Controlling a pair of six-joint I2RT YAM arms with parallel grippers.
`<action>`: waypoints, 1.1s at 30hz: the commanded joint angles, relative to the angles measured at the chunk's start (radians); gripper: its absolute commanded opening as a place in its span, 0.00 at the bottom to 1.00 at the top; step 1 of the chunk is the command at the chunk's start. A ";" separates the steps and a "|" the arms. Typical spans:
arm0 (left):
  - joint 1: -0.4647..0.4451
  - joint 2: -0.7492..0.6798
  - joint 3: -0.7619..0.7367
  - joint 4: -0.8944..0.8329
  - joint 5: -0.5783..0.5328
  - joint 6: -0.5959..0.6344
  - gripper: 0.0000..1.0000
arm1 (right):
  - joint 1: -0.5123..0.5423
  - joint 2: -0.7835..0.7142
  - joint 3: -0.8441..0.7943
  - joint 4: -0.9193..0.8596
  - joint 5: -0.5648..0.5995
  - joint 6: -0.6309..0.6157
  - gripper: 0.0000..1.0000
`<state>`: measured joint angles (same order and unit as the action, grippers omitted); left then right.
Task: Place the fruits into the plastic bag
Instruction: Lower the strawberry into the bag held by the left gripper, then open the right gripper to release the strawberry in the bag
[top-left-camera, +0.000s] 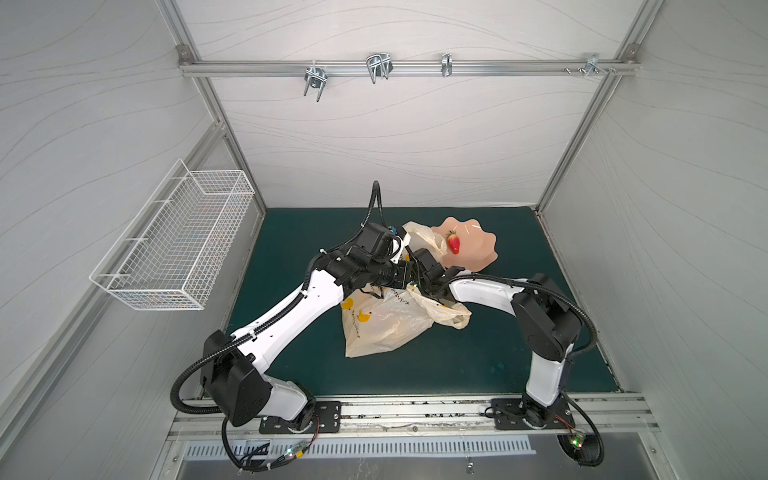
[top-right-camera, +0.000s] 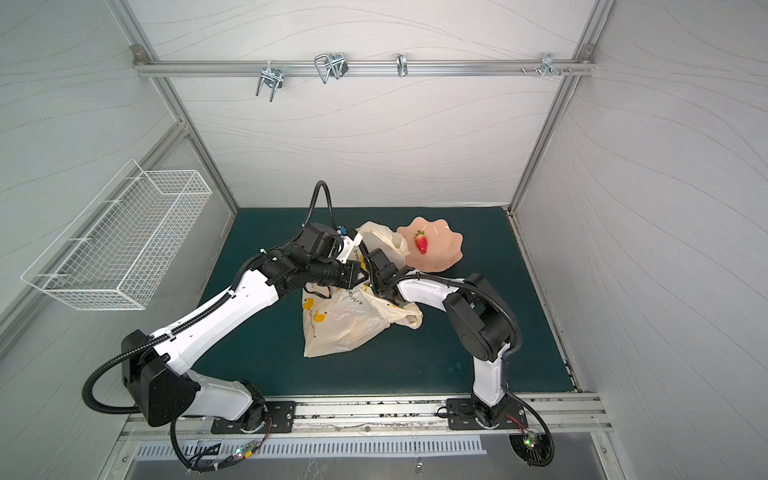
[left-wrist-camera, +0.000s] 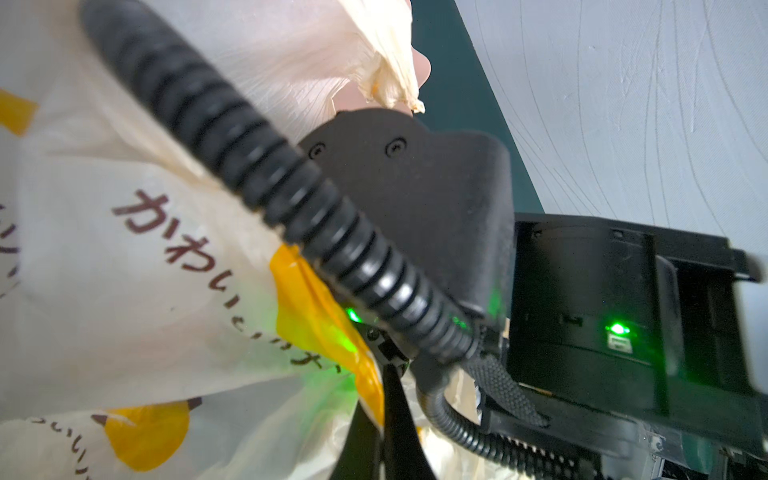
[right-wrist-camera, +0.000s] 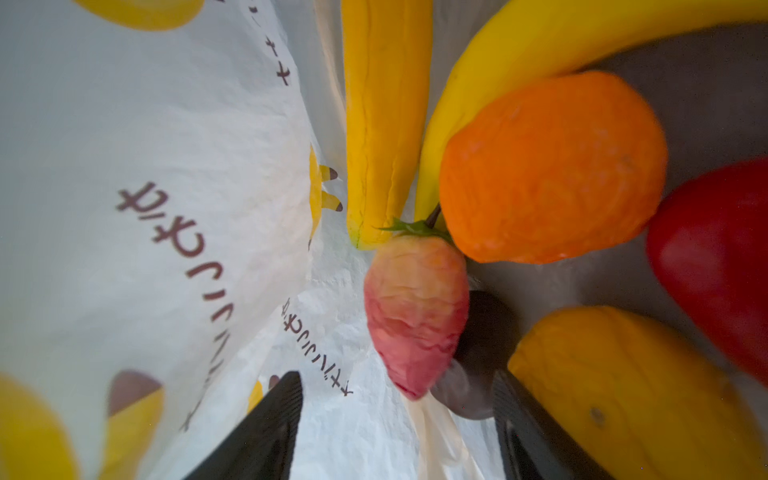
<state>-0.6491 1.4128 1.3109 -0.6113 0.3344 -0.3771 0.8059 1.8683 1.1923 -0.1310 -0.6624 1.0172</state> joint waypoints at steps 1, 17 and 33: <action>-0.001 -0.017 0.024 0.025 -0.003 0.006 0.00 | 0.006 -0.007 0.021 -0.032 0.005 -0.019 0.80; 0.000 -0.041 0.001 0.025 -0.020 -0.004 0.00 | -0.028 -0.110 -0.006 -0.071 0.030 -0.083 0.99; -0.001 -0.058 -0.018 0.018 -0.044 -0.013 0.00 | -0.119 -0.286 -0.115 -0.139 0.078 -0.112 0.99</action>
<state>-0.6491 1.3743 1.2938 -0.6083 0.3058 -0.3828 0.7063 1.6264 1.0916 -0.2413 -0.5991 0.9150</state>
